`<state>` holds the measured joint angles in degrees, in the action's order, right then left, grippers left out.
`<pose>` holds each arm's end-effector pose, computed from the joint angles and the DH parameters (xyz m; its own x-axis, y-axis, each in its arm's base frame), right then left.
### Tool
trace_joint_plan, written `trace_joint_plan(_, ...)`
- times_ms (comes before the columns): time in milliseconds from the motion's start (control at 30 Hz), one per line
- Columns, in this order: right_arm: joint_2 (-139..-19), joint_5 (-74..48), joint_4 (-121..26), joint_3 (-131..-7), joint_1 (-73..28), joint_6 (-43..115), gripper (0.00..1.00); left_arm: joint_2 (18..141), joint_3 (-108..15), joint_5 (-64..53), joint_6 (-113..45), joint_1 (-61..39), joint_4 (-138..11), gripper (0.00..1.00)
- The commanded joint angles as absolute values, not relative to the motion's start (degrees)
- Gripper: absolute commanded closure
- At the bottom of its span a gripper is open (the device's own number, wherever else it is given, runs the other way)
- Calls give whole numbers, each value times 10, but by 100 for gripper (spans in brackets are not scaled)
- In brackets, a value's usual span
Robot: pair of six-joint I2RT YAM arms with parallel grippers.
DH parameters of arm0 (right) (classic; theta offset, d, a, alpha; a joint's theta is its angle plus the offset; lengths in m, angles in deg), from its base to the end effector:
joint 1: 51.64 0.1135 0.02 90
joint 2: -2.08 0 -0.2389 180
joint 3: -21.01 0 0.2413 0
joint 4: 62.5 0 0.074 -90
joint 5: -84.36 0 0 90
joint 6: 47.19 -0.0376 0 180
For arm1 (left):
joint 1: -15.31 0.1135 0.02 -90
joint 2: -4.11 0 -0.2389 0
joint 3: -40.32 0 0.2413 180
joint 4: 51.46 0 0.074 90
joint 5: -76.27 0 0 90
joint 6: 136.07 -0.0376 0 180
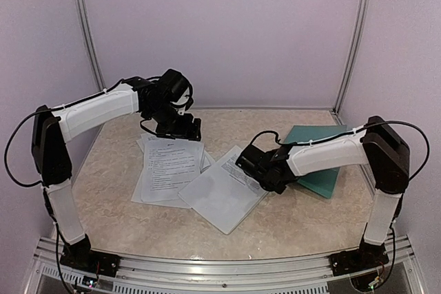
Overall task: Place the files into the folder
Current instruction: Move the folder to the center of the board.
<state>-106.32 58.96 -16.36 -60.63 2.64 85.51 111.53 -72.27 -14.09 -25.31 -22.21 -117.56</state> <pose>0.2245 0.2541 0.1454 -0.2791 -0.8864 0.3694 -0.5204 -0.1837 -0.8339 0.3063 -0.2349 0.2656 -0.8632 0.2160 -0.4563 0.3215 0.9321 -0.1671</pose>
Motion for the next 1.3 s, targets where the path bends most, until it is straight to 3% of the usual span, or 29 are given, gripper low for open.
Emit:
trace_joint_plan(0, -1019, 584, -205, -590, 69, 938, 100, 1093, -741, -125, -257, -221, -1176, 11)
trace_joint_plan(533, -1071, 555, -255, -608, 216, 1034, 100, 1067, -832, -93, -309, -274, -1192, 13)
trace_joint_plan(700, -1106, 546, -270, -624, 223, 1039, 100, 1110, -976, -78, -305, -312, -1242, 12)
trace_joint_plan(933, -1156, 539, -251, -663, 228, 1026, 100, 1277, -1256, -88, -286, -374, -1385, 10)
trace_joint_plan(1267, -1215, 548, -189, -741, 246, 1014, 100, 1329, -1201, -22, -222, -385, -1313, 11)
